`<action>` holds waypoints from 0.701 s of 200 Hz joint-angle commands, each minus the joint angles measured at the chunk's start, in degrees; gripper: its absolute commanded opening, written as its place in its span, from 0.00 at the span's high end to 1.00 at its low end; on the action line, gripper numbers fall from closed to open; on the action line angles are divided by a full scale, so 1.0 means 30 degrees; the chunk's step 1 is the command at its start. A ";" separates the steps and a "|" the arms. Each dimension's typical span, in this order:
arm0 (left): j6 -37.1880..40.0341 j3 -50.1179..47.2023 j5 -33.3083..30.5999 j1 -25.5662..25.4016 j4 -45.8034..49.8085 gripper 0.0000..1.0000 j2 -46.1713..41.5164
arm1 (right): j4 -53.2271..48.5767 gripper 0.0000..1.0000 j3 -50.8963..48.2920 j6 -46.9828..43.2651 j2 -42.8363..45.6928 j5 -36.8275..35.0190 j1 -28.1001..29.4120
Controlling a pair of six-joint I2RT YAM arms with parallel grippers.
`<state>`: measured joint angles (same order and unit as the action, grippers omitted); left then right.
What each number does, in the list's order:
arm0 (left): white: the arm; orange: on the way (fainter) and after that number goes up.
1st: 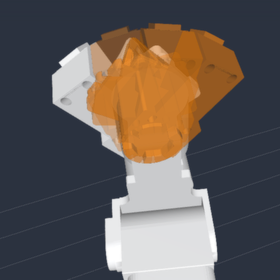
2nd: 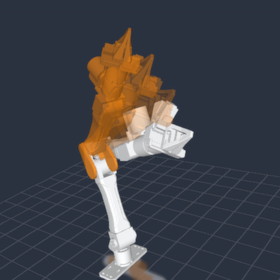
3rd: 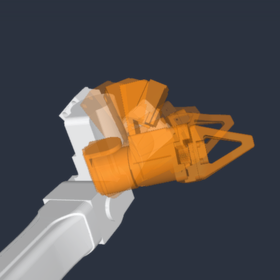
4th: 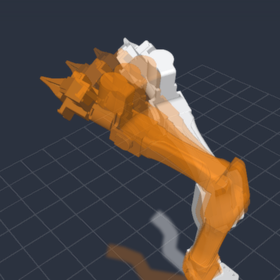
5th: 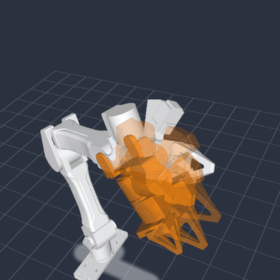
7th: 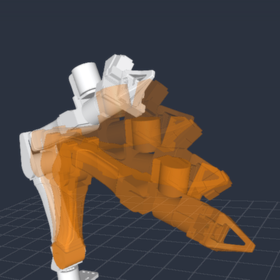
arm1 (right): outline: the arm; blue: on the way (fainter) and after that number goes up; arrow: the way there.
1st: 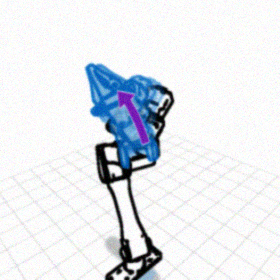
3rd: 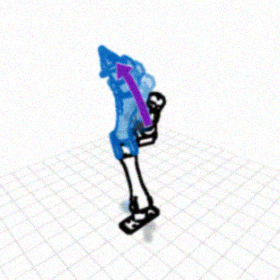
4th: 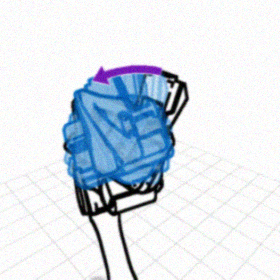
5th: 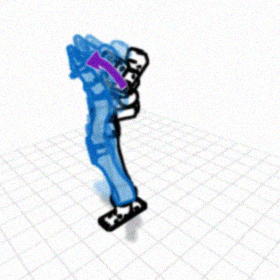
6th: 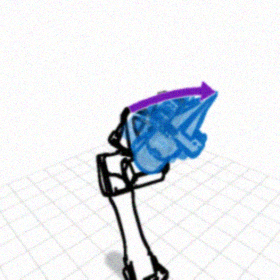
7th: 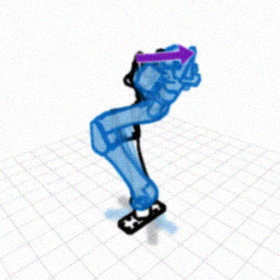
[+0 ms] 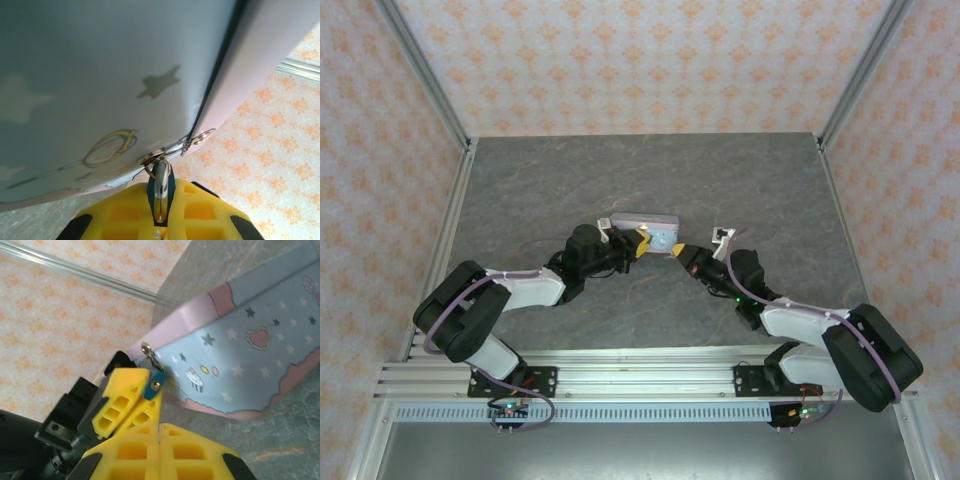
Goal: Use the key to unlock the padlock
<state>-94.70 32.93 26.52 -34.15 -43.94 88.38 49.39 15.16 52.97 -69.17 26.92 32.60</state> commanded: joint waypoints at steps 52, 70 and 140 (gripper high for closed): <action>-0.0310 0.0597 -0.0199 -0.0439 -0.0701 1.00 -0.0489 | 0.1846 1.00 0.1522 0.0749 -0.1627 -0.0830 0.0359; -0.0281 0.0655 -0.0200 -0.0434 -0.0630 1.00 -0.0459 | 0.1987 1.00 0.1684 0.0800 -0.2010 -0.0916 0.0548; -0.0310 0.0684 -0.0198 -0.0466 -0.0645 1.00 -0.0368 | 0.2278 1.00 0.1975 0.1079 -0.2926 -0.0901 0.0740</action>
<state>-95.13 32.95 26.50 -34.89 -43.97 88.38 52.95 19.44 55.77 -77.45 25.17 34.37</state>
